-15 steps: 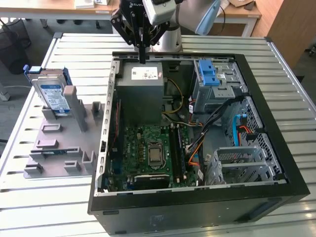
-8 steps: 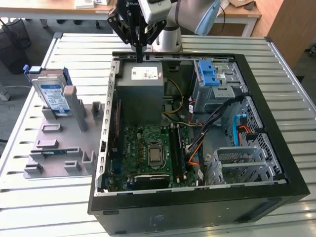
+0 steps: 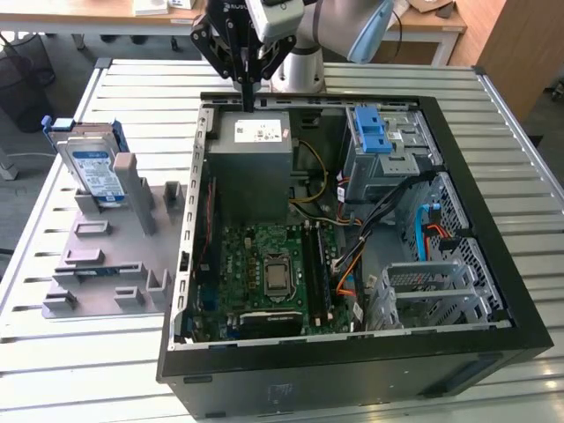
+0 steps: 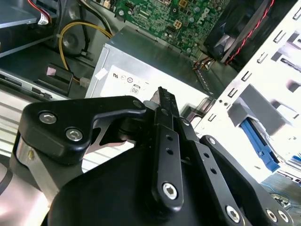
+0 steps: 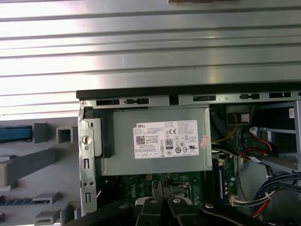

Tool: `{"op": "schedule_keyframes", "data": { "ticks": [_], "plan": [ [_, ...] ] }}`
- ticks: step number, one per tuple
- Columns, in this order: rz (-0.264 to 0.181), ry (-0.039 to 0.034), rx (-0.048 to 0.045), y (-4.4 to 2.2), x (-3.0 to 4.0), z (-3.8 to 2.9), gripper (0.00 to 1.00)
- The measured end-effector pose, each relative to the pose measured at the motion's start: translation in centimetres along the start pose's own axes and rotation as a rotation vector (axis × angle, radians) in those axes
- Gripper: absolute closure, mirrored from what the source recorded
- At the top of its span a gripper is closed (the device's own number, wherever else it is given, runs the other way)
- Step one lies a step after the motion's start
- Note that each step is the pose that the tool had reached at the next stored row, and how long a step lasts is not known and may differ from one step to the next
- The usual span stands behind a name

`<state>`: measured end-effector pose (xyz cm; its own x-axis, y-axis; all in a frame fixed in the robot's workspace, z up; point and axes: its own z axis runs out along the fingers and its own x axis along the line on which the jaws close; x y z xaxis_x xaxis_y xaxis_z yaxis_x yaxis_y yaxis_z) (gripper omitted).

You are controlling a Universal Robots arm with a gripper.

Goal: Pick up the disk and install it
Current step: 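Reach for the disk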

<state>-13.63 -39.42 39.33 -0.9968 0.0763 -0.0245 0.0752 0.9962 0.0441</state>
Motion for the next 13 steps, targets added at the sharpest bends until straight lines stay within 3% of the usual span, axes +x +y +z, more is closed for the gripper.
{"op": "schedule_keyframes", "data": {
  "ticks": [13],
  "plan": [
    [0.000,0.0000,0.0000,-0.08,1.14,-0.01,0.90]
  ]
}}
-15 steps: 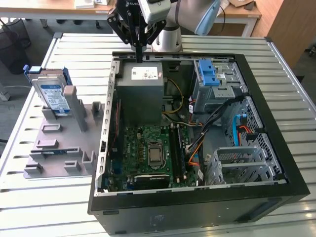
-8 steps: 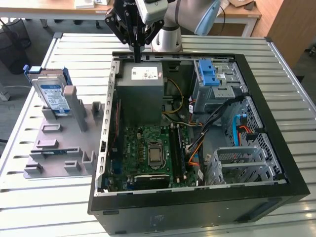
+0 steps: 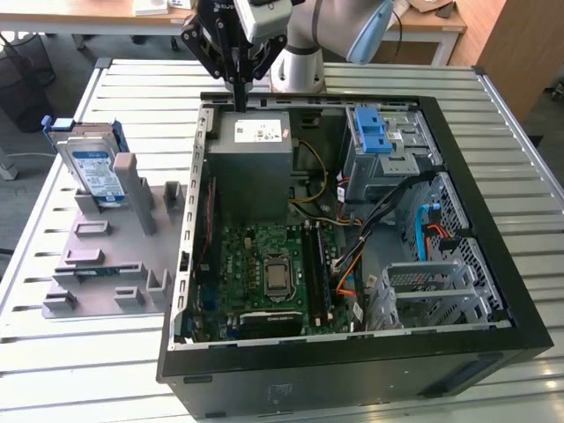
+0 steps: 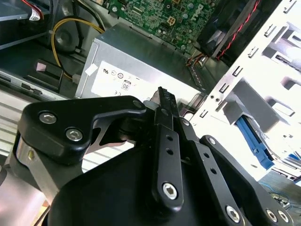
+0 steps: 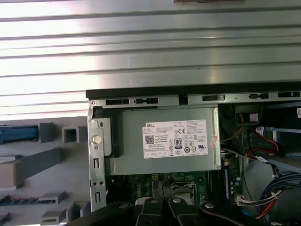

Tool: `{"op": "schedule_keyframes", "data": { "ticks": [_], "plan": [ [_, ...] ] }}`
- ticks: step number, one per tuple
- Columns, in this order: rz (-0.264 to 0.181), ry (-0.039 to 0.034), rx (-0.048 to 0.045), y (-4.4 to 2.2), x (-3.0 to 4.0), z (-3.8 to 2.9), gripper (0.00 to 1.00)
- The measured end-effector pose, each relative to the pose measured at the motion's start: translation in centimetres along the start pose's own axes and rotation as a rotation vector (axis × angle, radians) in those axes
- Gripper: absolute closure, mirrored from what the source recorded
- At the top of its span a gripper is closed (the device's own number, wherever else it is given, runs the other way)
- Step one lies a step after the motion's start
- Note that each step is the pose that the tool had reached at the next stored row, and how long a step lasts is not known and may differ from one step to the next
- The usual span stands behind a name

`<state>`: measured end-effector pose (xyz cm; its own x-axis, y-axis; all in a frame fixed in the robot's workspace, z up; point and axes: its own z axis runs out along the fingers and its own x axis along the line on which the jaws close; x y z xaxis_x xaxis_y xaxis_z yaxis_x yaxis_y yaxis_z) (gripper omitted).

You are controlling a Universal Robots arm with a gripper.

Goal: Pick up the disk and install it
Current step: 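Reach for the disk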

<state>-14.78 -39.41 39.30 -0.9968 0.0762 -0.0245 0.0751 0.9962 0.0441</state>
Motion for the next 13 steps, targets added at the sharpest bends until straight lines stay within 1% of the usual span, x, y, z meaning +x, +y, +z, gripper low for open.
{"op": "schedule_keyframes", "data": {
  "ticks": [5,13],
  "plan": [
    [0.000,-0.0001,-0.0001,-0.03,0.45,0.02,0.90],
    [0.000,0.0000,0.0000,-0.07,0.98,0.05,0.90]
  ]
}}
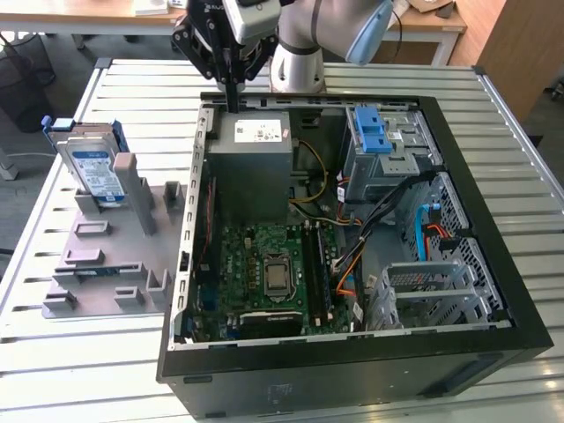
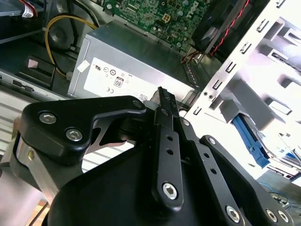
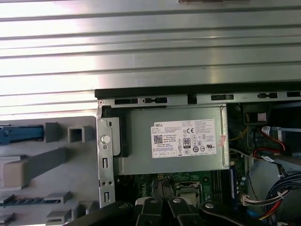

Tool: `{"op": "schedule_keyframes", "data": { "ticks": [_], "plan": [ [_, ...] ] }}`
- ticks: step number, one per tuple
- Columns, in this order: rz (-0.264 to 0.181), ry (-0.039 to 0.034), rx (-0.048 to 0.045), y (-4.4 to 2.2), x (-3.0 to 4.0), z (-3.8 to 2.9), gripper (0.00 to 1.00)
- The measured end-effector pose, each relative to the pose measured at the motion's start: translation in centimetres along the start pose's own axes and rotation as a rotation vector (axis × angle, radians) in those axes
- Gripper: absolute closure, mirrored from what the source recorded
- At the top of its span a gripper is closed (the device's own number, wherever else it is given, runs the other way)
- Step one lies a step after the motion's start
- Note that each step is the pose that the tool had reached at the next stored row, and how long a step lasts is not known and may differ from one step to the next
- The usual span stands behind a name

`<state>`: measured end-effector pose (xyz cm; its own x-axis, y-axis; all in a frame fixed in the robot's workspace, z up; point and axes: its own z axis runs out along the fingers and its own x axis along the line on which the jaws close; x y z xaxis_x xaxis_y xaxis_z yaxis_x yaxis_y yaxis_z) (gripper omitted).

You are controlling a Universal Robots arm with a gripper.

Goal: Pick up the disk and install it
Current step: 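Reach for the disk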

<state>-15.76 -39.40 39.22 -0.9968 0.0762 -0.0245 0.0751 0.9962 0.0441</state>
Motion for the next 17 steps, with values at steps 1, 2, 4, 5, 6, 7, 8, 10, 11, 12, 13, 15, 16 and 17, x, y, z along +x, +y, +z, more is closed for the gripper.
{"op": "schedule_keyframes", "data": {
  "ticks": [1,2,4,5,6,7,8,10,11,12,13,15,16,17],
  "plan": [
    [0.000,0.0000,0.0000,-0.01,0.07,0.00,0.90],
    [0.000,0.0000,0.0000,-0.01,0.13,0.01,0.90],
    [0.000,0.0001,0.0001,0.01,0.21,0.01,0.90],
    [0.000,0.0000,0.0000,0.02,0.26,0.02,0.90],
    [0.000,0.0000,0.0000,0.02,0.32,0.03,0.90],
    [0.000,0.0000,0.0000,0.02,0.36,0.04,0.90],
    [0.000,0.0000,0.0000,0.03,0.40,0.04,0.90],
    [0.000,0.0000,0.0000,0.04,0.49,0.05,0.90],
    [0.000,0.0000,0.0001,0.05,0.55,0.05,0.90],
    [0.000,0.0000,0.0000,0.06,0.61,0.06,0.90],
    [0.000,0.0000,0.0000,0.07,0.67,0.07,0.90],
    [0.000,0.0000,0.0000,0.09,0.81,0.08,0.90],
    [0.000,0.0000,0.0001,0.11,0.89,0.08,0.90],
    [0.000,0.0000,0.0001,0.13,0.97,0.09,0.90]
  ]
}}
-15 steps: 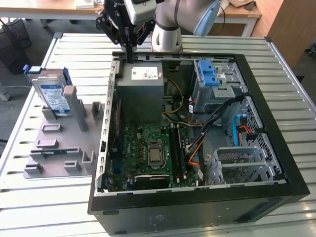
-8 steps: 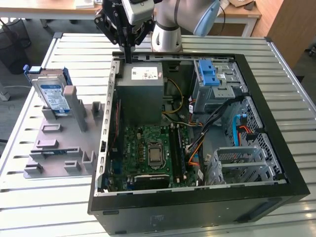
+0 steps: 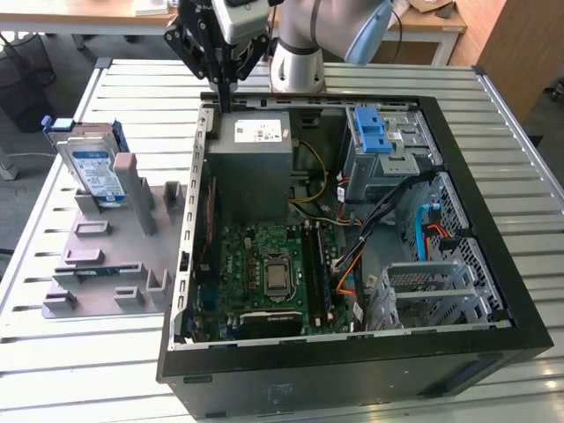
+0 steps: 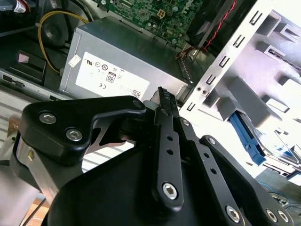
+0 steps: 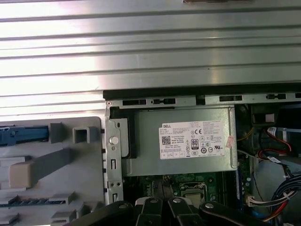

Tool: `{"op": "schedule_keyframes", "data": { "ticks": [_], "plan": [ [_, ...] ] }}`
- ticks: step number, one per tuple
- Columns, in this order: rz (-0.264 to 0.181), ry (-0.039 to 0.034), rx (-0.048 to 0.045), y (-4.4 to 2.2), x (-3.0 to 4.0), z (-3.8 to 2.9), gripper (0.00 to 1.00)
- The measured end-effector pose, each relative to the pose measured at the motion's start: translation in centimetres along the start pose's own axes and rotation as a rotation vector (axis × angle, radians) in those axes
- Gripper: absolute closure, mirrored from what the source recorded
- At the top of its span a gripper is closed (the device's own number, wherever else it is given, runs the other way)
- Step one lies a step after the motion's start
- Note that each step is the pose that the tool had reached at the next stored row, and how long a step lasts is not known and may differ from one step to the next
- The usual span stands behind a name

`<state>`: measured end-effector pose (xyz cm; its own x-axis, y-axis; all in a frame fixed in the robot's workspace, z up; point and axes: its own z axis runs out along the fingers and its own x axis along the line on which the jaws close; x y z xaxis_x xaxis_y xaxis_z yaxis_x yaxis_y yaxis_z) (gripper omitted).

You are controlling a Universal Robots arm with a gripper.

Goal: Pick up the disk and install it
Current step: 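Reach for the disk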

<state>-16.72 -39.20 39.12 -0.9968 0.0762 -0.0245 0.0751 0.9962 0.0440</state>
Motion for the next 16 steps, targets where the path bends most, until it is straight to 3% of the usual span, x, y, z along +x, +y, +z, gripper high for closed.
{"op": "schedule_keyframes", "data": {
  "ticks": [16],
  "plan": [
    [0.000,0.0000,0.0000,0.58,1.43,0.12,0.90]
  ]
}}
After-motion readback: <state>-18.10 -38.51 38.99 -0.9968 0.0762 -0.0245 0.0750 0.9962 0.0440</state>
